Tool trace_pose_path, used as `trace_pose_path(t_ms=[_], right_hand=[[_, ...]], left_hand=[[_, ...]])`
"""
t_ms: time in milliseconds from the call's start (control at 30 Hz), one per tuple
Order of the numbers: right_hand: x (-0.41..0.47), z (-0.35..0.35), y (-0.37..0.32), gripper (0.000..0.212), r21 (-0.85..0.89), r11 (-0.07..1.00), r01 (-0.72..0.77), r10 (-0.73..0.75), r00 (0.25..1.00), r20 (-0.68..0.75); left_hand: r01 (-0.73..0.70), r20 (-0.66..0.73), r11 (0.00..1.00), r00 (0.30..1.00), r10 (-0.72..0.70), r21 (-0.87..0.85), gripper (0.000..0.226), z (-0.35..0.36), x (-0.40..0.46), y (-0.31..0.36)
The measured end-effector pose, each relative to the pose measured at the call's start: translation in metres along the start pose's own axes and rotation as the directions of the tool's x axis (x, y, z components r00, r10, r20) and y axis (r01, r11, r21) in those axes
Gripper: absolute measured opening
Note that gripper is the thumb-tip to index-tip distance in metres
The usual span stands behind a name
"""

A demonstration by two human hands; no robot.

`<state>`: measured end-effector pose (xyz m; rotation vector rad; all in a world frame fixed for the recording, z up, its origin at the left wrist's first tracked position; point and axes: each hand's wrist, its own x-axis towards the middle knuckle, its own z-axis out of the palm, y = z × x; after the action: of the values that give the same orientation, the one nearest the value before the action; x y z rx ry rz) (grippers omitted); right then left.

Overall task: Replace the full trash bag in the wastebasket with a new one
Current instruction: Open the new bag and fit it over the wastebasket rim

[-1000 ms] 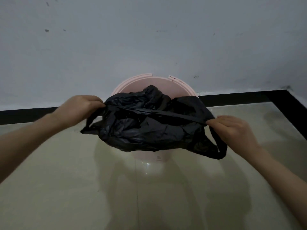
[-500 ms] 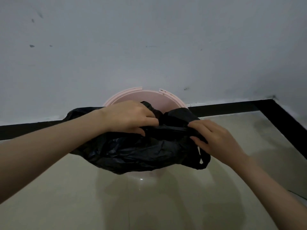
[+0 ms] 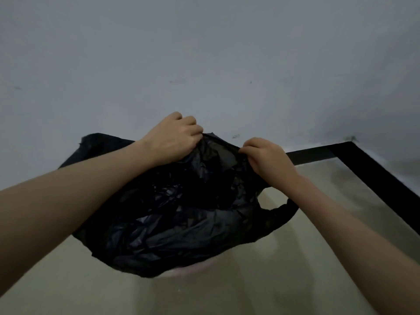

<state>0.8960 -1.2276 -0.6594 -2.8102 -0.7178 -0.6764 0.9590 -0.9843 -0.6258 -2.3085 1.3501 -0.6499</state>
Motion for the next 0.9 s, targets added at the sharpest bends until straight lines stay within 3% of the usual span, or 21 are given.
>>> trace_pose_path(t_ms=[167, 267, 400, 467, 533, 600, 667, 767, 900], right_hand=[[0.014, 0.037, 0.016, 0.039, -0.121, 0.992, -0.037, 0.044, 0.997, 0.063], [0.015, 0.058, 0.027, 0.047, -0.091, 0.993, -0.073, 0.09, 0.975, 0.201], [0.017, 0.071, 0.025, 0.04, -0.072, 0.997, 0.007, 0.037, 0.802, 0.596], [0.02, 0.07, 0.026, 0.036, -0.053, 0.998, 0.025, 0.017, 0.733, 0.68], [0.029, 0.061, 0.028, 0.035, 0.011, 0.999, -0.044, 0.029, 0.805, 0.593], [0.048, 0.046, 0.021, 0.036, 0.067, 0.994, -0.089, 0.056, 0.919, 0.391], [0.071, 0.034, 0.0, 0.039, 0.09, 0.995, 0.038, -0.06, 0.967, 0.248], [0.102, 0.041, -0.04, 0.042, 0.121, 0.954, 0.273, -0.296, 0.918, 0.264], [0.125, 0.064, -0.071, 0.046, 0.174, 0.937, 0.304, -0.349, 0.855, 0.385]], left_hand=[[0.071, 0.004, 0.981, 0.997, -0.073, 0.18, 0.047, 0.039, 0.005, -0.004], [0.087, -0.025, 0.965, 0.996, -0.083, 0.247, 0.05, 0.06, 0.003, -0.013], [0.01, 0.127, 0.986, 0.991, -0.032, 0.166, 0.046, 0.072, -0.003, -0.016], [0.017, 0.132, 0.991, 0.991, -0.035, 0.134, 0.043, 0.068, -0.009, -0.023], [0.061, 0.067, 0.993, 0.995, -0.068, 0.106, 0.038, 0.057, -0.02, -0.032], [0.075, 0.042, 0.994, 0.996, -0.079, 0.084, 0.034, 0.044, -0.038, -0.042], [0.025, 0.056, 0.998, 0.998, -0.028, 0.063, 0.033, 0.034, -0.06, -0.047], [0.047, 0.155, 0.999, 0.987, -0.046, -0.004, 0.033, 0.03, -0.092, -0.051], [0.249, 0.323, 0.944, 0.931, -0.171, -0.217, 0.039, 0.025, -0.116, -0.05]])
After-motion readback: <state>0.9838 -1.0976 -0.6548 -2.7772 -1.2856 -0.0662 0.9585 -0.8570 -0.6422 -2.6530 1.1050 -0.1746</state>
